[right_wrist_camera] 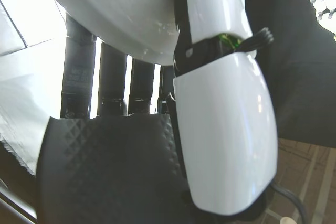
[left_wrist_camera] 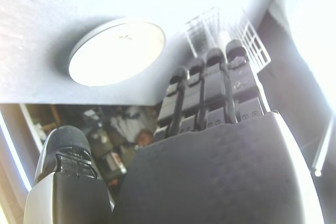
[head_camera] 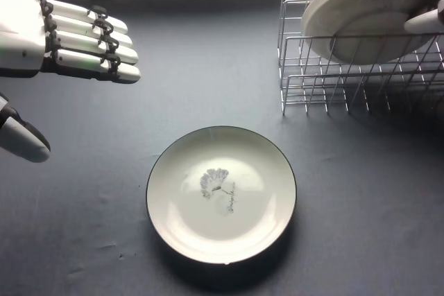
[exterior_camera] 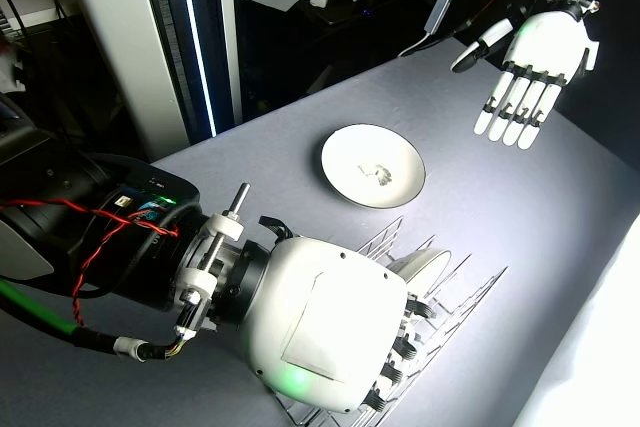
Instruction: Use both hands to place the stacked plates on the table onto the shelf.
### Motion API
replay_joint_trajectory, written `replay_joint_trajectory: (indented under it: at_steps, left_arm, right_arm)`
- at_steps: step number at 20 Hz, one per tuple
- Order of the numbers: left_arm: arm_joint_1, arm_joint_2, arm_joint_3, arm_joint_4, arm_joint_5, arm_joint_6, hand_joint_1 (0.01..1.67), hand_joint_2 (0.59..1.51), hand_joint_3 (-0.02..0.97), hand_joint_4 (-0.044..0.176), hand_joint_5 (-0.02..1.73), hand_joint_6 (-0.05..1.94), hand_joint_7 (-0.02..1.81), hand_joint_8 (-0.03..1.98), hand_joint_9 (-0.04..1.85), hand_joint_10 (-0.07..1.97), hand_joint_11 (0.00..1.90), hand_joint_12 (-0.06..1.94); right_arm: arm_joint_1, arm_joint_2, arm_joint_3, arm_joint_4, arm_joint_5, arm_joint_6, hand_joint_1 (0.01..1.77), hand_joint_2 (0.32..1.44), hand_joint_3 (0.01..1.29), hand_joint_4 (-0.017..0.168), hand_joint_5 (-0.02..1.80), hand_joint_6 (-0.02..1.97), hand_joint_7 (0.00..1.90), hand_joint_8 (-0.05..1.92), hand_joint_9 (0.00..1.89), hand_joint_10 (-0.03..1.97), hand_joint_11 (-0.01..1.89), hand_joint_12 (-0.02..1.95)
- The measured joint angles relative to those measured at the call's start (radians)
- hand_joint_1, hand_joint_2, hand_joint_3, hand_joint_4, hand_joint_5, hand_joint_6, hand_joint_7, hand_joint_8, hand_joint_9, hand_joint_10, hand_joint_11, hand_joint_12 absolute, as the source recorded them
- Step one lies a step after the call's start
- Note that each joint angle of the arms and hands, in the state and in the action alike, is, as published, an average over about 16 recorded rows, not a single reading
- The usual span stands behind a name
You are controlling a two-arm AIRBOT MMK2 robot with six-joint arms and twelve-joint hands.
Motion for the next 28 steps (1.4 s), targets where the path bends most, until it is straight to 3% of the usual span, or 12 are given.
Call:
replay_joint_trajectory:
  at_steps: [6, 19, 22, 28]
  left_arm:
    - [0.004, 0.000, 0.002, -0.003, 0.003, 0.000, 0.01, 1.052, 0.021, 0.001, 0.02, 0.02, 0.02, 0.02, 0.02, 0.01, 0.02, 0.01]
    - [0.012, -0.003, 0.004, -0.006, -0.003, 0.001, 0.01, 1.053, 0.021, 0.001, 0.02, 0.02, 0.02, 0.02, 0.02, 0.01, 0.02, 0.01]
    - [0.031, -0.004, -0.007, -0.010, -0.012, 0.006, 0.01, 1.054, 0.021, 0.001, 0.02, 0.02, 0.02, 0.02, 0.02, 0.01, 0.02, 0.01]
    - [0.101, -0.006, -0.057, -0.030, -0.020, 0.034, 0.01, 1.056, 0.021, 0.001, 0.02, 0.02, 0.02, 0.02, 0.02, 0.01, 0.02, 0.01]
  right_arm:
    - [0.000, 0.001, 0.000, -0.006, 0.004, -0.002, 1.34, 0.99, 0.01, -0.008, 0.84, 1.03, 0.96, 0.83, 0.97, 1.00, 0.89, 1.28]
    - [0.044, 0.009, -0.041, -0.083, 0.017, -0.009, 1.12, 1.02, 0.02, -0.004, 0.59, 0.21, 0.68, 0.11, 0.66, 0.24, 0.30, 1.28]
    - [0.062, 0.011, -0.063, -0.162, 0.041, -0.010, 1.00, 1.01, 0.02, -0.003, 0.48, 0.05, 0.56, 0.02, 0.53, 0.12, 0.17, 1.17]
    - [0.082, 0.013, -0.108, -0.398, 0.134, -0.011, 0.71, 0.95, 0.02, -0.002, 0.23, 0.03, 0.27, 0.02, 0.26, 0.04, 0.04, 0.74]
